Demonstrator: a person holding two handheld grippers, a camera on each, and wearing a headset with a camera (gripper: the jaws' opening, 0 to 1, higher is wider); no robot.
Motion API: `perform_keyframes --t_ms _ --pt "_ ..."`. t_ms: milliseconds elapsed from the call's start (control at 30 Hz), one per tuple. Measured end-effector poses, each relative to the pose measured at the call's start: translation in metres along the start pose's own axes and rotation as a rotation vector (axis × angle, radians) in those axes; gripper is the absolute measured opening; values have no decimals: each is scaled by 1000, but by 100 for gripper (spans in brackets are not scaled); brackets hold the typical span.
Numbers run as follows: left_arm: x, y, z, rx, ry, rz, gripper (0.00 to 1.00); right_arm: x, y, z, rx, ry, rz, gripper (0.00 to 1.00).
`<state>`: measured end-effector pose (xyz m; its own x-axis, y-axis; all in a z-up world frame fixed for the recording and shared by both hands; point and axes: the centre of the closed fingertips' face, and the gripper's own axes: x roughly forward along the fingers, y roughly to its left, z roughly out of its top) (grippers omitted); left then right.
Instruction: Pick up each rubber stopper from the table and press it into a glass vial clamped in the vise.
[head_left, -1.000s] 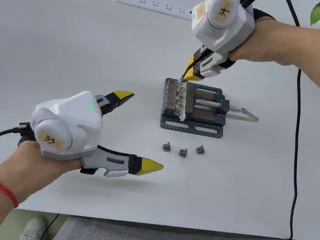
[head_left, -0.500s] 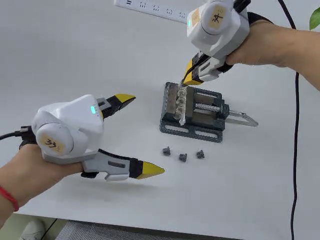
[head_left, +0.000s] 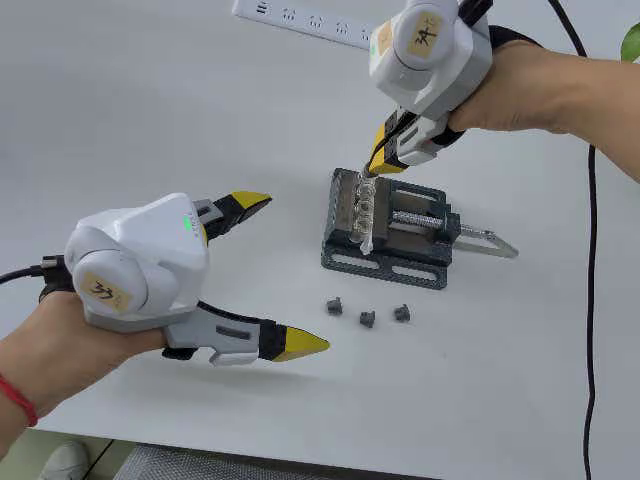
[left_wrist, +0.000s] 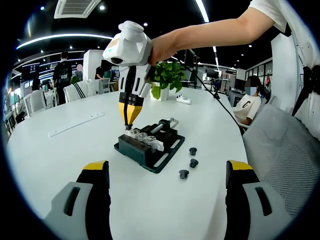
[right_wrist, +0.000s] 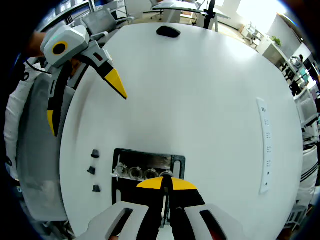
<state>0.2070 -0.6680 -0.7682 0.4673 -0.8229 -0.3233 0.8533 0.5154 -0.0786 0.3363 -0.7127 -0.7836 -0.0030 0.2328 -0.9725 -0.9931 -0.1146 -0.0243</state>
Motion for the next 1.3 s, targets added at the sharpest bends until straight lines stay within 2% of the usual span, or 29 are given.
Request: perform_keyframes --t_ms 133,467,667,1133,1300 --pt "0 0 1 0 -2 1 97 0 3 0 13 -2 7 0" --pt "0 0 1 -3 -5 4 97 1 8 0 11 32 15 0" --pt "0 0 1 -2 -4 8 97 2 9 -1 -13 32 -3 0" --pt "-2 0 2 -2 -5 10 96 1 4 -1 56 -44 -32 0" --pt "-3 0 1 -2 -5 12 96 0 5 0 54 -43 -31 0"
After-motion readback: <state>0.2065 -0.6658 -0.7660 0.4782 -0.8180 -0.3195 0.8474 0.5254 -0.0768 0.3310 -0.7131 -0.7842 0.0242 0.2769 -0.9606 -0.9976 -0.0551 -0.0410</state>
